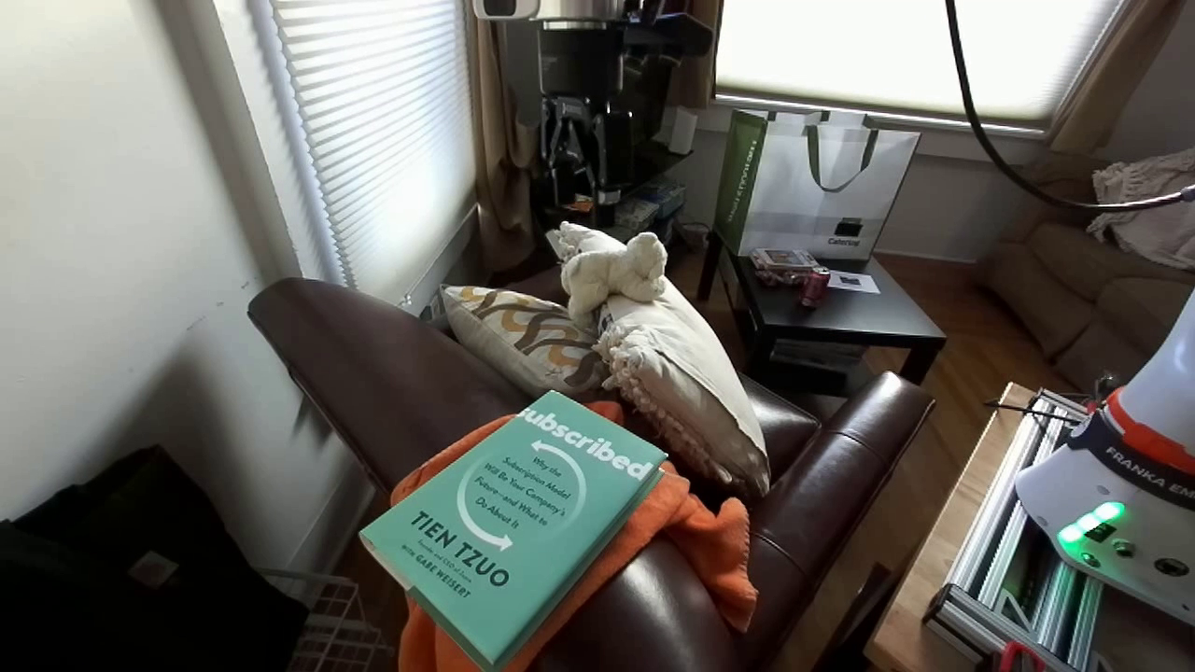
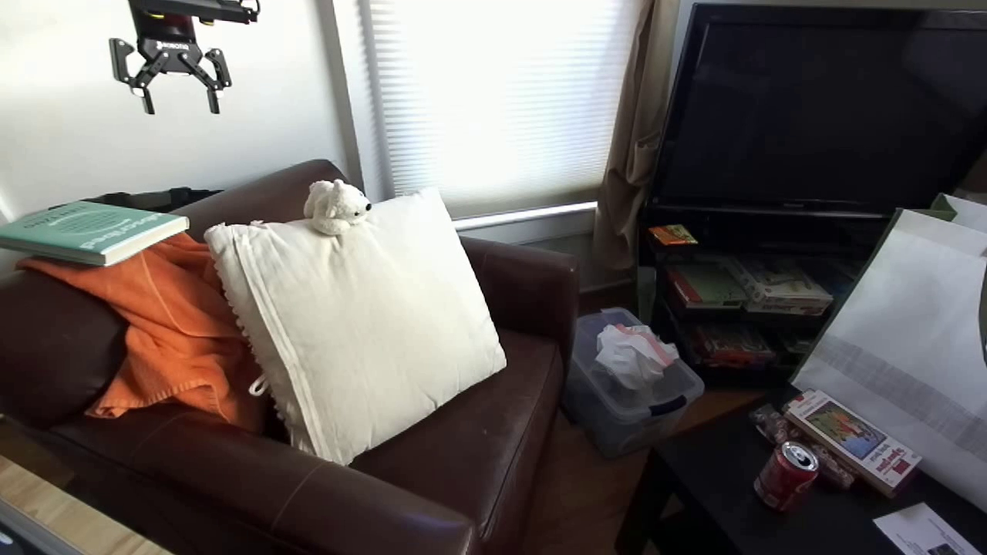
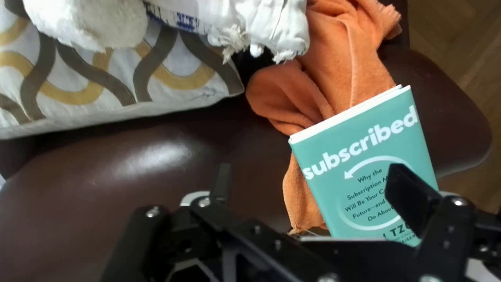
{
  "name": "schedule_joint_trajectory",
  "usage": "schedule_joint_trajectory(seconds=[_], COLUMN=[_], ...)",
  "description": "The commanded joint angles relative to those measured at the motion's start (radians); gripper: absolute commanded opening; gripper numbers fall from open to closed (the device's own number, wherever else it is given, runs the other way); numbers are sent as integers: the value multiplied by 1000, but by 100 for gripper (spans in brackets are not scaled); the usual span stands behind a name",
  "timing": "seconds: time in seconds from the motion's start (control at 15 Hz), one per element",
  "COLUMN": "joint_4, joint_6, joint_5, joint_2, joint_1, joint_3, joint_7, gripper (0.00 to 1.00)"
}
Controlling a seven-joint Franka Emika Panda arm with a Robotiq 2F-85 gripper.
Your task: Put the book on the pillow
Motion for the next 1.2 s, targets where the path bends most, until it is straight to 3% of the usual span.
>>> schedule_joint_trajectory(seconds=[0.0, 0.4, 0.53, 0.6, 0.8, 1.13], joint_4=[83, 225, 262, 200, 240, 184], joint_6=[59, -16, -157, -61, -128, -147], joint_5=[88, 218, 171, 188, 186, 393], joint_2=[112, 331, 350, 315, 343, 381], joint_1=[-11, 13, 46, 32, 46, -75], joint_3=[30, 85, 68, 64, 64, 109], joint_7=[-160, -326, -289, -293, -293, -414], gripper=[100, 100, 100, 100, 100, 100])
